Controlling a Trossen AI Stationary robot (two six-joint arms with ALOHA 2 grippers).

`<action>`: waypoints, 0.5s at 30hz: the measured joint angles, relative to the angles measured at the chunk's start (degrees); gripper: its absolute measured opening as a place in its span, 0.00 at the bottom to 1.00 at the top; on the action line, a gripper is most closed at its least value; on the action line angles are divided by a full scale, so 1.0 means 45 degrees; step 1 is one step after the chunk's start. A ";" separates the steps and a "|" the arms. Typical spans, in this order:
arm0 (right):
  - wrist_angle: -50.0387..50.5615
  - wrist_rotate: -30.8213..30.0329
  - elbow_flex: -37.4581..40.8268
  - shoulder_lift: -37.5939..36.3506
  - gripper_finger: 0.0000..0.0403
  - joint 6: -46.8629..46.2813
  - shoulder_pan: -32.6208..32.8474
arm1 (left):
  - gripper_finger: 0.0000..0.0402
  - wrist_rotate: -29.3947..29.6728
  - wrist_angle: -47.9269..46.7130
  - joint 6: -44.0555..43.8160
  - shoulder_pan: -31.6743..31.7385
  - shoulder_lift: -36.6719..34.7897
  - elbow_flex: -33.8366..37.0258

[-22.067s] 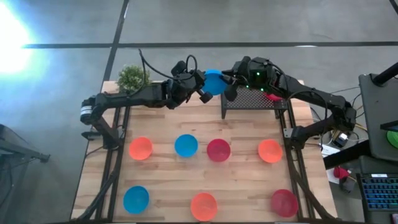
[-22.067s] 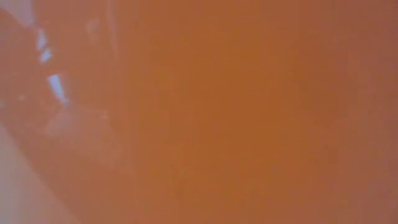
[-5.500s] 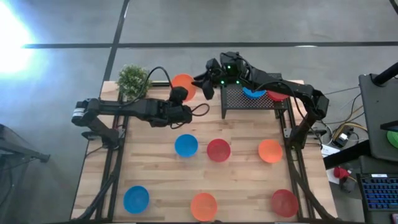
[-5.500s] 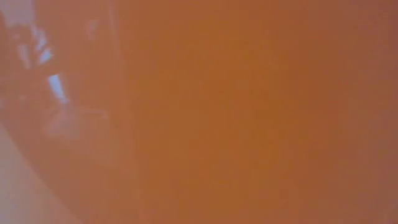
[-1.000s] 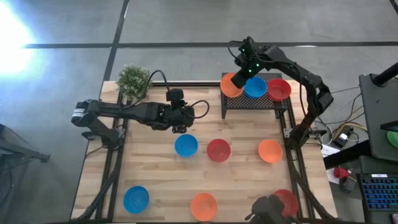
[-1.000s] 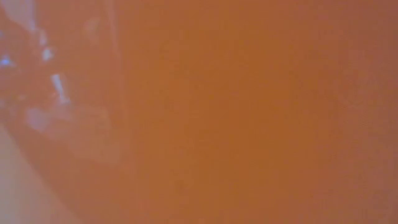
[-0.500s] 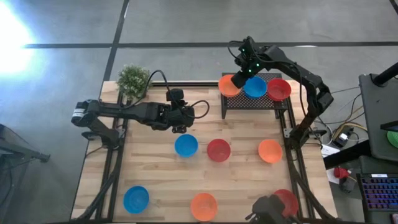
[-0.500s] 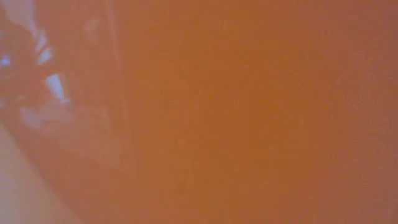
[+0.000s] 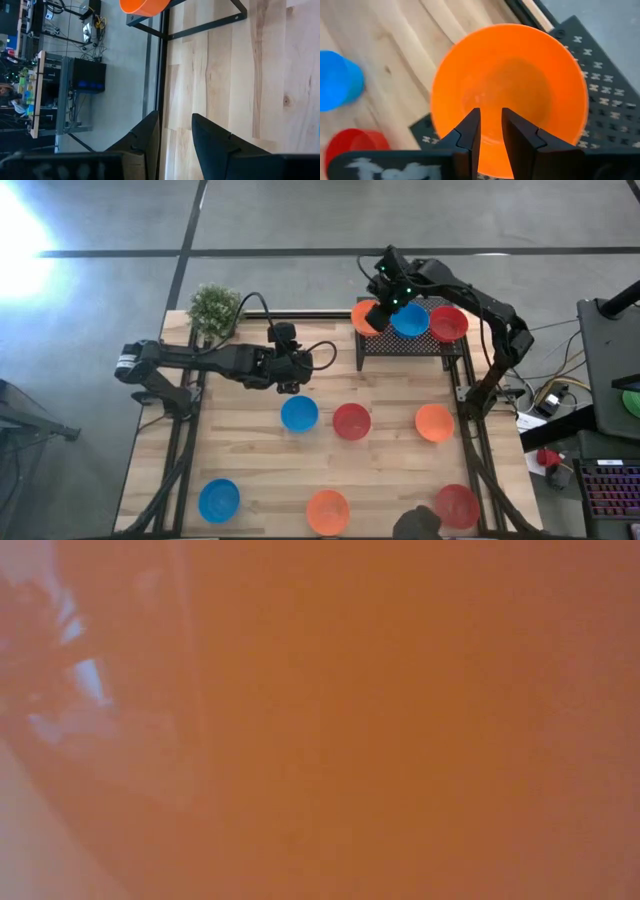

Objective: Pick & Place Mini bowls
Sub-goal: Put the top left orange bowl on the shelf

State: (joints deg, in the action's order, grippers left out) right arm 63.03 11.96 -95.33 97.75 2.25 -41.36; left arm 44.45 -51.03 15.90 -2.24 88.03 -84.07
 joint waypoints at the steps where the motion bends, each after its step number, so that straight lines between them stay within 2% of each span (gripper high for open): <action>1: 0.0051 -0.0021 0.0000 0.0001 0.17 0.0078 0.0022 | 0.29 0.0000 0.0000 0.0000 0.0000 0.0000 -0.0002; 15: 0.0965 -0.1039 0.0525 -0.0004 0.19 0.0371 0.0008 | 0.29 0.0005 -0.0001 -0.0121 0.0015 0.0000 0.0000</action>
State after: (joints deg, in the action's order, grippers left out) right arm 67.37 7.29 -92.97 97.73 3.92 -41.33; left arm 44.47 -51.03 15.35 -2.17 88.03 -84.07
